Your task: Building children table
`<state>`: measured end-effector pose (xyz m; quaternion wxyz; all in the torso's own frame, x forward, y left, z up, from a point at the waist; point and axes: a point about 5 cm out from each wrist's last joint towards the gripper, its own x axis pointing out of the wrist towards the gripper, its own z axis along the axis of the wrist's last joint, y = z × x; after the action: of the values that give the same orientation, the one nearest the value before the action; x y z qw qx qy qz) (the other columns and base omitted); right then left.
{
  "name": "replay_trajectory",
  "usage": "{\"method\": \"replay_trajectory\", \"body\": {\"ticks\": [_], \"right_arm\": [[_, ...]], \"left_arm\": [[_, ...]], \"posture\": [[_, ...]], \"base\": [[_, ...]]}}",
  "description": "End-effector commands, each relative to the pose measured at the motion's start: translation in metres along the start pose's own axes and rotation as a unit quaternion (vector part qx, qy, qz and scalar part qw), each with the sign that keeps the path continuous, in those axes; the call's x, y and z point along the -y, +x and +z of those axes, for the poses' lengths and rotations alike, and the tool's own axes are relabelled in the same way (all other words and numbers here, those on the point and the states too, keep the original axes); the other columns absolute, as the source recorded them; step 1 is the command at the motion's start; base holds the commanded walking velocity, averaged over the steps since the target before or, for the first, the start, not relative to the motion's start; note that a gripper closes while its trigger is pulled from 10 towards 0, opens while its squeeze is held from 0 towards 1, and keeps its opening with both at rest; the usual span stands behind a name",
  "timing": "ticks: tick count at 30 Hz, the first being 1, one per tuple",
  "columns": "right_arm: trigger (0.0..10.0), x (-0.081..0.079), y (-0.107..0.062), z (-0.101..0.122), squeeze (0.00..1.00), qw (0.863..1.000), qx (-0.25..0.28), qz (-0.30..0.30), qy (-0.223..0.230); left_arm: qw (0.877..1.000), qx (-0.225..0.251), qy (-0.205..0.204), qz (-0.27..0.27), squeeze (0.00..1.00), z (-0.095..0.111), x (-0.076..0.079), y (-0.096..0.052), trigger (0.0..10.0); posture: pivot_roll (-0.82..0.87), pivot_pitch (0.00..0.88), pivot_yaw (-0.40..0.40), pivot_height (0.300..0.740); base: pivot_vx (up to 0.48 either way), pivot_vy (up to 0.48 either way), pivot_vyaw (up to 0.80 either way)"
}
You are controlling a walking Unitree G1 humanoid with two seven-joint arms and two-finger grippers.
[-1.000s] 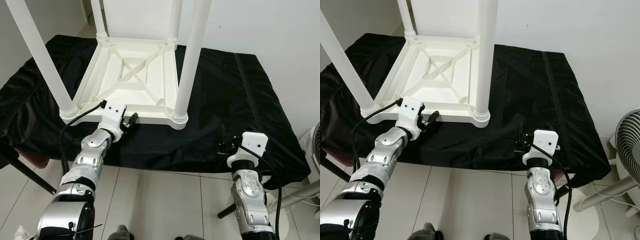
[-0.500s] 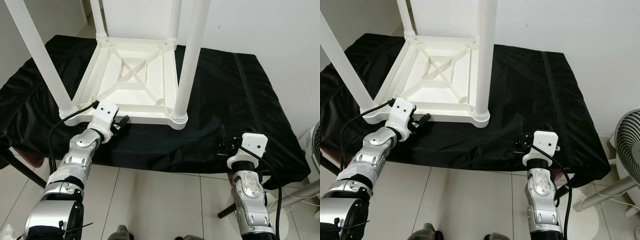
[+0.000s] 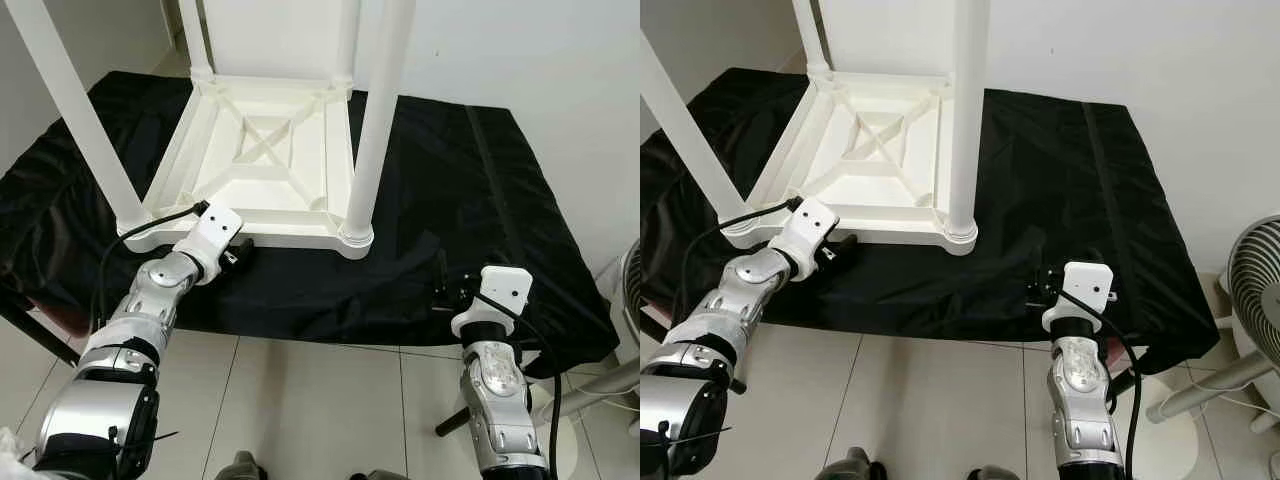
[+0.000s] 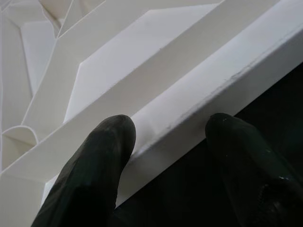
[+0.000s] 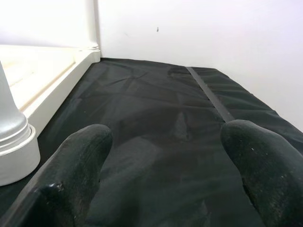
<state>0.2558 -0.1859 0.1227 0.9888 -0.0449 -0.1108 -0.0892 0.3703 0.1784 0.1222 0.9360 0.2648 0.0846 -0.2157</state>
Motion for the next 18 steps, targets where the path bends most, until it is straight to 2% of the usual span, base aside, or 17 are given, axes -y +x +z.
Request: {"method": "replay_trajectory", "body": {"ticks": [1, 6, 8, 10, 12, 18], "right_arm": [[10.0, 0.002, -0.001, 0.000, 0.00, 1.000, -0.001, -0.010, 0.000], [10.0, 0.002, -0.001, 0.000, 0.00, 1.000, 0.000, -0.012, 0.000], [10.0, 0.002, -0.001, 0.000, 0.00, 1.000, 0.000, -0.015, 0.002], [10.0, 0.002, -0.001, 0.000, 0.00, 1.000, 0.000, -0.015, 0.002], [10.0, 0.000, -0.002, -0.001, 0.00, 1.000, -0.002, -0.015, 0.004], [10.0, -0.003, 0.000, -0.001, 0.00, 1.000, -0.003, -0.010, 0.007]], "left_arm": [[0.991, -0.029, 0.016, 0.132, 0.00, -0.003, -0.021, -0.002, 10.0], [0.989, -0.033, 0.026, 0.145, 0.00, -0.001, -0.029, -0.004, 10.0], [0.985, -0.043, 0.035, 0.164, 0.00, -0.004, -0.040, -0.008, 10.0], [0.985, -0.043, 0.035, 0.164, 0.00, -0.004, -0.040, -0.008, 10.0], [0.979, -0.060, 0.039, 0.192, 0.00, -0.008, -0.053, -0.015, 10.0], [0.974, -0.063, 0.032, 0.217, 0.00, -0.009, -0.059, -0.017, 10.0]], "posture": [[0.02, 0.012, 0.012, 0.740], [0.02, 0.014, 0.015, 0.740], [0.02, 0.016, 0.019, 0.740], [0.02, 0.016, 0.019, 0.740], [0.03, 0.019, 0.015, 0.740], [0.04, 0.018, 0.008, 0.740]], "base": [[0.000, 0.000, 0.00], [0.000, 0.000, 0.00], [0.000, 0.000, 0.00], [0.000, 0.000, 0.00], [0.000, 0.000, 0.00], [0.000, 0.000, 0.00]]}}
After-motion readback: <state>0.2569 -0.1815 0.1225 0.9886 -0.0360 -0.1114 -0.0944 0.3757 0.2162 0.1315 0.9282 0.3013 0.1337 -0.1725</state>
